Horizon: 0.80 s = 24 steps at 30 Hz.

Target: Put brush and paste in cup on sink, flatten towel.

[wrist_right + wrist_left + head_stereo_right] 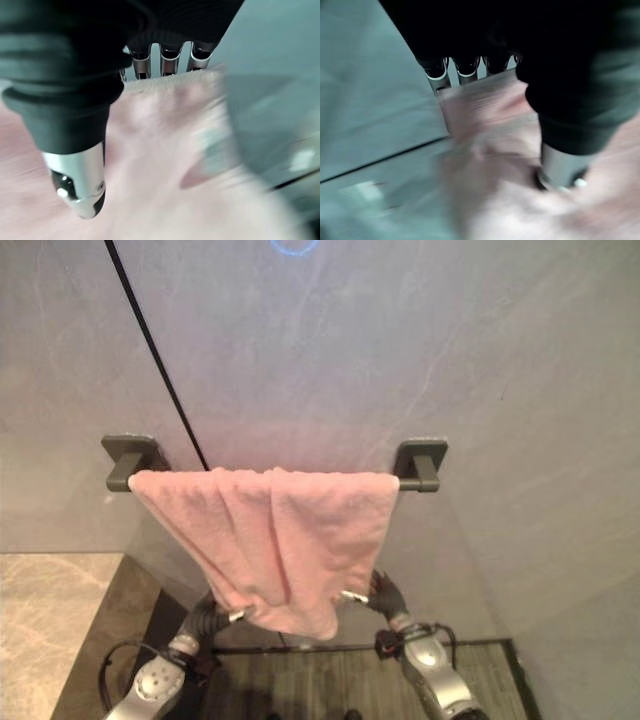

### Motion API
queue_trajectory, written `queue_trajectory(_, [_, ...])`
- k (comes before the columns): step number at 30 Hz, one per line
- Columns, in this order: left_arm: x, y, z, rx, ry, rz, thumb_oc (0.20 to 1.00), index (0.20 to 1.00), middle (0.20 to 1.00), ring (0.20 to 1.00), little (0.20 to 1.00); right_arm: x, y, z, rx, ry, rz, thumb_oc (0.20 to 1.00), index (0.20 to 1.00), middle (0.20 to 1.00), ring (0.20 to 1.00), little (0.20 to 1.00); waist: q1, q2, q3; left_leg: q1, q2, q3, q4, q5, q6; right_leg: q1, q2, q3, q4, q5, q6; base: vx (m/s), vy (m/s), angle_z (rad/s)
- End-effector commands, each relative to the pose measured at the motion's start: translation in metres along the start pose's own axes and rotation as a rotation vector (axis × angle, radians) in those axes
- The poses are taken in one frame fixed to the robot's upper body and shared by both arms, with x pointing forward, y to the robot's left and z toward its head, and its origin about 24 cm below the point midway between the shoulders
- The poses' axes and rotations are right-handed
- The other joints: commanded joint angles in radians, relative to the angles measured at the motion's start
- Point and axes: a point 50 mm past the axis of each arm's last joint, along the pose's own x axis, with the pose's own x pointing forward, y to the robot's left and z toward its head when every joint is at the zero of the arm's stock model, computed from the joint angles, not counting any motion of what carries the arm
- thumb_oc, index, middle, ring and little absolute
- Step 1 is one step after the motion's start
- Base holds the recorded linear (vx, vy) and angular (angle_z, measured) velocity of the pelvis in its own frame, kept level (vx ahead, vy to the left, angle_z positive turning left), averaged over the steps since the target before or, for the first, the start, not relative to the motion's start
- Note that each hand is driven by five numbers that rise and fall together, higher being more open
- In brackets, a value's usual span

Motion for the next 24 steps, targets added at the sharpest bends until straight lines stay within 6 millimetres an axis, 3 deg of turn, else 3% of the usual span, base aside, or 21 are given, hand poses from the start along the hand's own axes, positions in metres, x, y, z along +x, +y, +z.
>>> queue_trajectory(1, [0.008, 0.004, -0.019, 0.047, 0.142, -0.032, 1.000, 1.000, 1.000, 1.000, 1.000, 0.004, -0.002, -0.023, 0.247, 0.125, -0.093, 1.000, 1.000, 1.000, 1.000, 1.000, 0.003, -0.033, -0.032, -0.044, 0.000, 0.038, 0.005, 0.064, -0.016, 0.025, -0.078, -0.002, 0.000, 0.034, 0.084, -0.02, 0.023, -0.05])
queue_trajectory(2, [0.009, 0.001, -0.033, 0.158, 0.230, -0.048, 1.000, 1.000, 1.000, 1.000, 1.000, 0.004, -0.017, -0.047, 0.299, 0.244, -0.217, 1.000, 1.000, 1.000, 1.000, 1.000, 0.001, -0.030, -0.035, -0.045, 0.002, 0.040, 0.005, 0.062, -0.015, 0.023, -0.077, 0.001, 0.000, 0.036, 0.082, -0.01, 0.013, -0.04])
queue_trajectory(3, [0.009, 0.002, -0.032, 0.158, 0.229, -0.048, 1.000, 1.000, 1.000, 1.000, 1.000, 0.005, -0.017, -0.046, 0.300, 0.243, -0.217, 1.000, 1.000, 1.000, 1.000, 1.000, 0.002, -0.030, -0.034, -0.045, 0.002, 0.040, 0.005, 0.062, -0.015, 0.023, -0.077, 0.002, 0.000, 0.036, 0.082, -0.01, 0.017, -0.06])
queue_trajectory(6, [0.010, 0.009, -0.034, 0.101, 0.237, -0.004, 1.000, 1.000, 1.000, 1.000, 1.000, -0.012, -0.047, -0.076, 0.421, 0.363, -0.464, 1.000, 1.000, 1.000, 1.000, 1.000, 0.002, -0.021, -0.037, -0.047, 0.002, 0.042, 0.005, 0.060, -0.014, 0.015, -0.076, 0.007, 0.000, 0.040, 0.082, 0.00, 0.000, 0.00])
queue_trajectory(8, [0.008, 0.017, -0.031, 0.075, 0.214, 0.066, 1.000, 1.000, 1.000, 1.000, 1.000, -0.019, -0.070, -0.071, 0.522, 0.296, -0.633, 1.000, 1.000, 1.000, 1.000, 1.000, -0.005, -0.016, -0.037, -0.049, 0.002, 0.048, 0.005, 0.057, -0.013, 0.008, -0.076, 0.015, 0.000, 0.041, 0.085, 0.00, 0.013, -0.02])
queue_trajectory(10, [-0.001, 0.037, -0.025, -0.001, 0.168, 0.194, 1.000, 1.000, 1.000, 1.000, 1.000, -0.026, -0.092, -0.043, 0.576, 0.086, -0.733, 1.000, 1.000, 1.000, 1.000, 1.000, -0.019, -0.009, -0.033, -0.050, 0.003, 0.061, 0.005, 0.055, -0.012, -0.001, -0.077, 0.027, 0.000, 0.045, 0.089, -0.01, 0.027, -0.17])
queue_trajectory(12, [-0.014, 0.058, -0.021, -0.002, 0.129, 0.307, 1.000, 1.000, 1.000, 1.000, 1.000, -0.039, -0.106, -0.017, 0.515, -0.080, -0.771, 1.000, 1.000, 1.000, 1.000, 1.000, -0.029, -0.007, -0.033, -0.044, 0.006, 0.075, 0.005, 0.050, -0.010, -0.003, -0.077, 0.039, 0.000, 0.046, 0.092, 0.01, 0.026, -0.24])
queue_trajectory(18, [-0.041, 0.112, 0.031, 0.074, -0.157, 0.626, 1.000, 1.000, 1.000, 1.000, 1.000, -0.086, -0.138, 0.082, 0.041, -0.534, -0.940, 1.000, 1.000, 1.000, 1.000, 1.000, -0.039, -0.004, -0.028, -0.033, 0.006, 0.081, 0.005, 0.037, -0.011, 0.002, -0.078, 0.045, 0.000, 0.039, 0.096, 0.02, 0.011, -0.14])
queue_trajectory(20, [-0.055, 0.126, 0.048, 0.108, -0.252, 0.741, 1.000, 1.000, 1.000, 1.000, 1.000, -0.105, -0.133, 0.116, -0.167, -0.691, -0.981, 1.000, 1.000, 1.000, 1.000, 1.000, -0.038, -0.003, -0.022, -0.034, 0.006, 0.080, 0.005, 0.042, -0.013, 0.003, -0.078, 0.044, 0.000, 0.041, 0.096, 0.00, 0.000, 0.00])
queue_trajectory(22, [-0.067, 0.135, 0.065, 0.174, -0.346, 0.842, 1.000, 1.000, 1.000, 1.000, 1.000, -0.116, -0.124, 0.138, -0.324, -0.804, -1.006, 1.000, 1.000, 1.000, 1.000, 1.000, -0.037, -0.005, -0.023, -0.039, 0.007, 0.078, 0.005, 0.045, -0.015, -0.002, -0.079, 0.041, 0.000, 0.041, 0.097, 0.02, -0.004, 0.00])
queue_trajectory(24, [-0.081, 0.140, 0.093, 0.273, -0.532, 1.014, 1.000, 1.000, 1.000, 1.000, 1.000, -0.130, -0.102, 0.159, -0.484, -0.984, -1.030, 1.000, 1.000, 1.000, 1.000, 1.000, -0.036, -0.009, -0.025, -0.036, 0.009, 0.071, 0.005, 0.034, -0.020, 0.005, -0.080, 0.037, 0.000, 0.027, 0.100, 0.02, -0.008, 0.01])
